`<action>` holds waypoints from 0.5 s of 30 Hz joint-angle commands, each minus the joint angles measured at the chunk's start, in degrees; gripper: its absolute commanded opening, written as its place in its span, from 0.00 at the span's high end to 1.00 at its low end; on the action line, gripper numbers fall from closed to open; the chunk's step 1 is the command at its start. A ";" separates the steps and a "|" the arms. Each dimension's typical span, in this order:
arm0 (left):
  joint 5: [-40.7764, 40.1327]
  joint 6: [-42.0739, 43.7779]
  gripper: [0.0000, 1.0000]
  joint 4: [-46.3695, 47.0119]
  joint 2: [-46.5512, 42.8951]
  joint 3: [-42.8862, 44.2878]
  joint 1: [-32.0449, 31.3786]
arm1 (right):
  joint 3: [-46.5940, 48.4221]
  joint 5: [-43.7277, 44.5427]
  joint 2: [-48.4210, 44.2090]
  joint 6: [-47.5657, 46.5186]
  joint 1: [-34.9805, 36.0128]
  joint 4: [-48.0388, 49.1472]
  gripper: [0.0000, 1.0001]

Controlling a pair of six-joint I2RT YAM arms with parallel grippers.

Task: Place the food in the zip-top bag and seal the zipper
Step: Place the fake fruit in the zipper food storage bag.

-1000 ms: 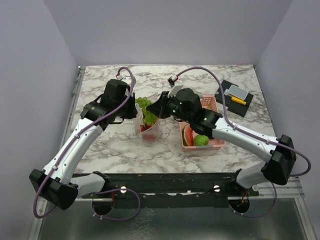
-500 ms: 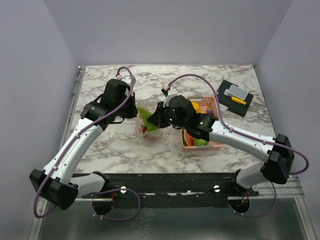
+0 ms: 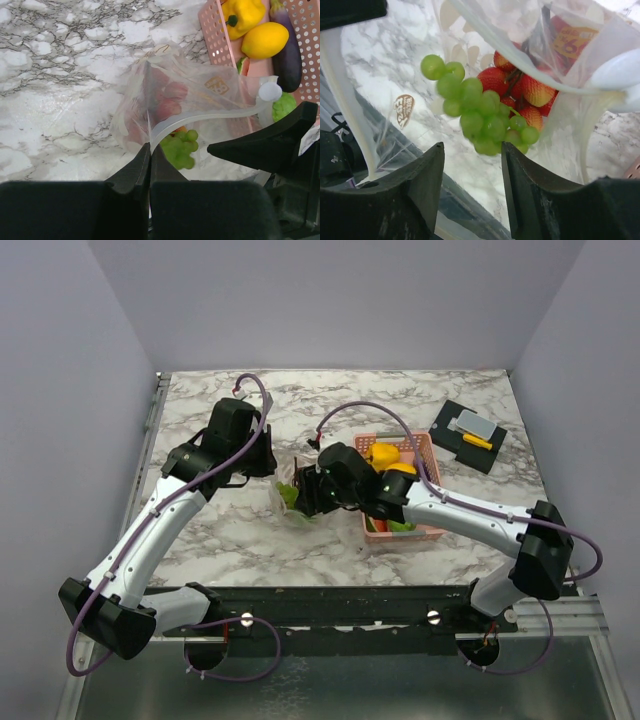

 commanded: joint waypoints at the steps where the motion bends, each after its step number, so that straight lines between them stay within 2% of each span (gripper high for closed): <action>1: 0.49 -0.23 1.00 1.06 -0.33 1.17 0.06 | 3.23 2.76 -1.56 -1.64 0.48 -3.02 0.44; 4: 0.76 -0.25 1.00 1.00 -0.36 1.08 0.07 | 4.83 4.53 -3.01 -2.23 0.48 -4.07 0.41; 15: 1.27 -0.28 1.00 1.06 -0.14 0.77 0.07 | 12.31 14.72 -8.44 -4.45 0.50 -11.56 0.40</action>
